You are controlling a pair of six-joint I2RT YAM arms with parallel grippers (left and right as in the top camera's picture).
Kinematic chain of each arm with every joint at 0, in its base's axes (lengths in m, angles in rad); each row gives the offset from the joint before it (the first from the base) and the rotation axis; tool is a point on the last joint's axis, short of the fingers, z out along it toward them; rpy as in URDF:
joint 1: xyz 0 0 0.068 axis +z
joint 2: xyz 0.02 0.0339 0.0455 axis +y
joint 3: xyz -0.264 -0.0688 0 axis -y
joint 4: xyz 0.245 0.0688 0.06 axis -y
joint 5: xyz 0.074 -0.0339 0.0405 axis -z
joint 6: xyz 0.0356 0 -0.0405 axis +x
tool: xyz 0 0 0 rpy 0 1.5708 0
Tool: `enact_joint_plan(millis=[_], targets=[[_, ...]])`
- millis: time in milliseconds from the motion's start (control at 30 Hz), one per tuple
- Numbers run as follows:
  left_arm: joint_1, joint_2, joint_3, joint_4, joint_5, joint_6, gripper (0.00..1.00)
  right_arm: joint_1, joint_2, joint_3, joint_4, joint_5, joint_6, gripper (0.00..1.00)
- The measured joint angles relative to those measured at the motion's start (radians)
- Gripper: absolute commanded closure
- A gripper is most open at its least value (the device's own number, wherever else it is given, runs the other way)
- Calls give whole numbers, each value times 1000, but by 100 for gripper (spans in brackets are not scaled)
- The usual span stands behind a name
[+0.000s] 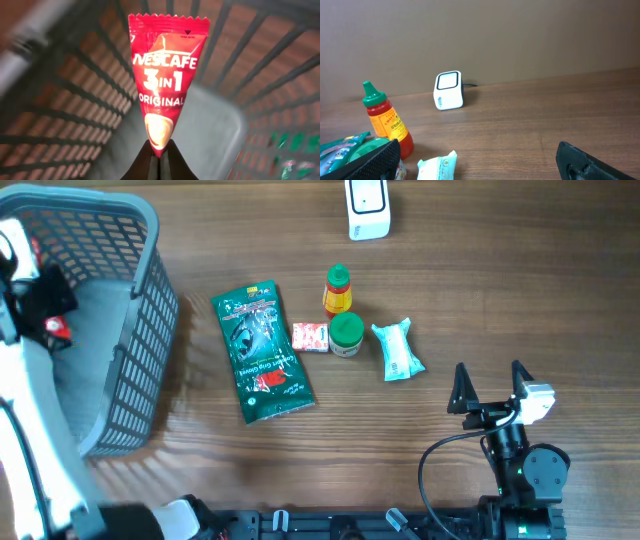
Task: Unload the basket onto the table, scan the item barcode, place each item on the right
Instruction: 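Reach into the basket and grasp the red Nescafe 3in1 stick, then carry the Nescafe stick out and lay it right of the wipes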
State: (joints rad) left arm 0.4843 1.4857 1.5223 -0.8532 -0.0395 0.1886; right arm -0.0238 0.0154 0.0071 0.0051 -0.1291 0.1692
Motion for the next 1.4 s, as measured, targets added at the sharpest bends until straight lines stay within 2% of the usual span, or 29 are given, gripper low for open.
enact_joint_plan(millis=[133,267,500,633,800,1033,1300,1400], targets=[[-56,-156,1,74,-5,-79,96,0,0,0,0,0,0,1],[-189,-297,3,64,-7,-245,96,0,0,0,0,0,0,0],[-512,-309,5,-35,-8,-533,96,0,0,0,0,0,0,0],[-687,-249,5,-34,-8,-600,96,0,0,0,0,0,0,0],[-880,-124,5,15,-7,-624,96,0,0,0,0,0,0,0],[-1099,97,5,241,-7,-633,96,0,0,0,0,0,0,0],[-1269,358,5,565,-7,-644,96,0,0,0,0,0,0,0],[-1307,448,5,646,-4,-693,96,0,0,0,0,0,0,0]])
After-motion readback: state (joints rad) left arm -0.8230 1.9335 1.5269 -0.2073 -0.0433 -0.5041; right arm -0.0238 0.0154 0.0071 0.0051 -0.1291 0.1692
